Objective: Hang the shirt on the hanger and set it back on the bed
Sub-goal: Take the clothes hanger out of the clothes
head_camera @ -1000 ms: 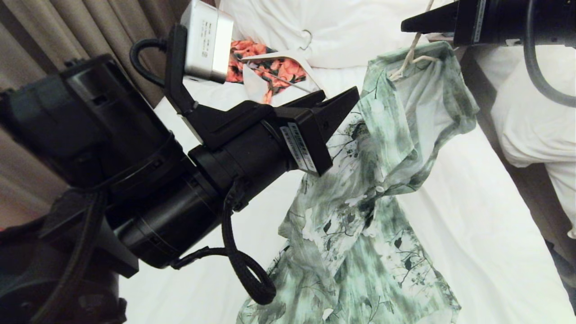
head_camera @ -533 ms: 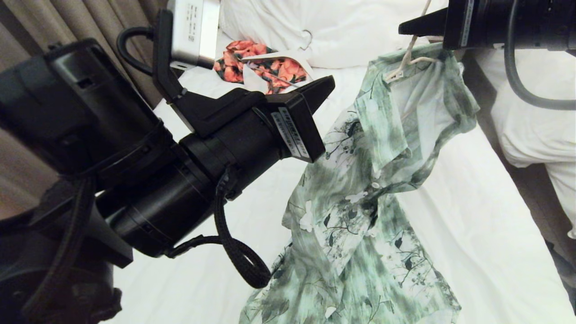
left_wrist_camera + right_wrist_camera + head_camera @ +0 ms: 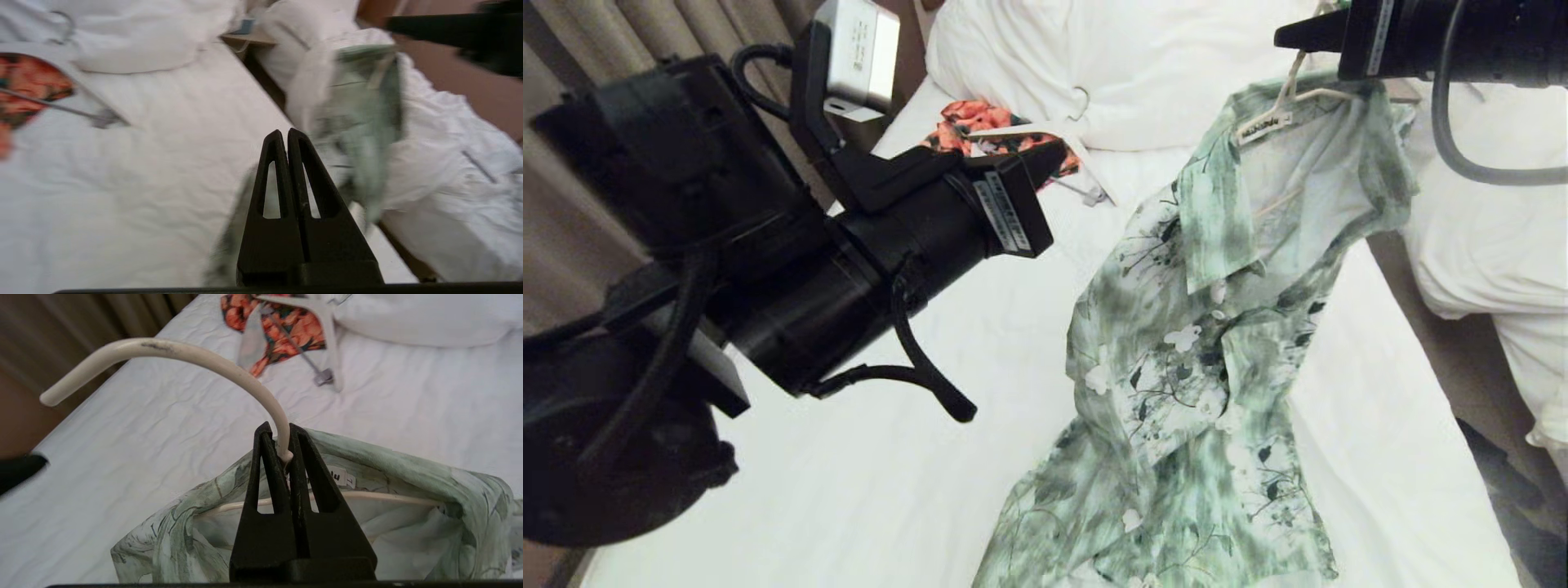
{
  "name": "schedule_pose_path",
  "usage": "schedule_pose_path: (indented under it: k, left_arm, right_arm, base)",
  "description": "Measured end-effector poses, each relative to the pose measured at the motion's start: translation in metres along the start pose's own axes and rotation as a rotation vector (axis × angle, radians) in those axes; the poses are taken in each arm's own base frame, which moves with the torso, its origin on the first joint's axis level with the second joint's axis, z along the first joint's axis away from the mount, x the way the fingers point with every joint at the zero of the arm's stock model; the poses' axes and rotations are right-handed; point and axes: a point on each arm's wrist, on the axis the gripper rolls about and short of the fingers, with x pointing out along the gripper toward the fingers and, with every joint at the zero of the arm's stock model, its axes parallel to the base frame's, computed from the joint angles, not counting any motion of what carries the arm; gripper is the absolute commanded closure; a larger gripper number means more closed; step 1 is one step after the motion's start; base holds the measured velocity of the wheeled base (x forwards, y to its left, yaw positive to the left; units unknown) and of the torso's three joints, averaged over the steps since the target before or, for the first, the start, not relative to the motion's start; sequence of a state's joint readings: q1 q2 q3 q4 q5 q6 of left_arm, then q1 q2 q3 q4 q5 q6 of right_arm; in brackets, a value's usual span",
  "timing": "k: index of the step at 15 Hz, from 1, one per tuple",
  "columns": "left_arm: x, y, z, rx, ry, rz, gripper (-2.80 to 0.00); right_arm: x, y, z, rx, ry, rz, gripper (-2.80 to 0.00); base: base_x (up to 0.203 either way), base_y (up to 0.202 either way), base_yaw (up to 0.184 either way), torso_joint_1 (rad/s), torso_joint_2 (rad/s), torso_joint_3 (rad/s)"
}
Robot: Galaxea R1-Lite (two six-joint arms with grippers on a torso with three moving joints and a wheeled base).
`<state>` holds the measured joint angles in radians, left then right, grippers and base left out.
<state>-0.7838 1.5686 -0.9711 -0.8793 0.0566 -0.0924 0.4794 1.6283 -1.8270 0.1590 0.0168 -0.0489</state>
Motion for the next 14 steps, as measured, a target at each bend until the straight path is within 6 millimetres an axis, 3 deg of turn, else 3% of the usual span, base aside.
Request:
schedule_pose_path:
  k: [5,9,14]
  left_arm:
    - [-0.002,0.040,0.017,0.041,0.016,0.085,0.00]
    - [-0.004,0.074,0.032,0.066,0.088,0.218,0.00]
    - [-0.010,0.091,0.048,0.081,0.089,0.288,0.00]
  right_arm:
    - [0.001,-0.014,-0.002,-0.014,0.006,-0.052,0.00]
    - [0.006,-0.019,0.005,-0.031,-0.091,-0.069,0.00]
    - [0.017,-0.019,0.007,-0.055,-0.157,-0.074,0.00]
  base:
    - [0.000,0.000,0.000,0.181,-0.54,-0.358]
    - [0.000,0.000,0.000,0.223,-0.59,-0.369]
    - [0.000,0.000,0.000,0.179,-0.44,-0.269]
